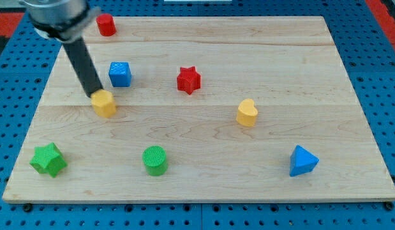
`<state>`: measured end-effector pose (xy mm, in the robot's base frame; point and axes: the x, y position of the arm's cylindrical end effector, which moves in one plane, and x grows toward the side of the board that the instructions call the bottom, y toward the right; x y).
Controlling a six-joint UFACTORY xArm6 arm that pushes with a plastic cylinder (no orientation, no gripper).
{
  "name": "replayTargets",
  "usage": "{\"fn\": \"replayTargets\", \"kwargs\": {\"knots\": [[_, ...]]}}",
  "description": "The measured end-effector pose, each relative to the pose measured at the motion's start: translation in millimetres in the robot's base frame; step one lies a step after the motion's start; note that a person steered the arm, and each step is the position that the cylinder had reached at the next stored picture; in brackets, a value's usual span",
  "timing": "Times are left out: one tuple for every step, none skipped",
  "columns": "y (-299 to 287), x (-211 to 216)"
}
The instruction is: Move the blue cube to the center left
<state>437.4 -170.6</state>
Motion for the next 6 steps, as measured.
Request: {"fn": "replayTargets", "kwargs": {"knots": [[35, 9], [44, -23], [59, -45], [69, -73], [31, -63], [-25, -59]]}}
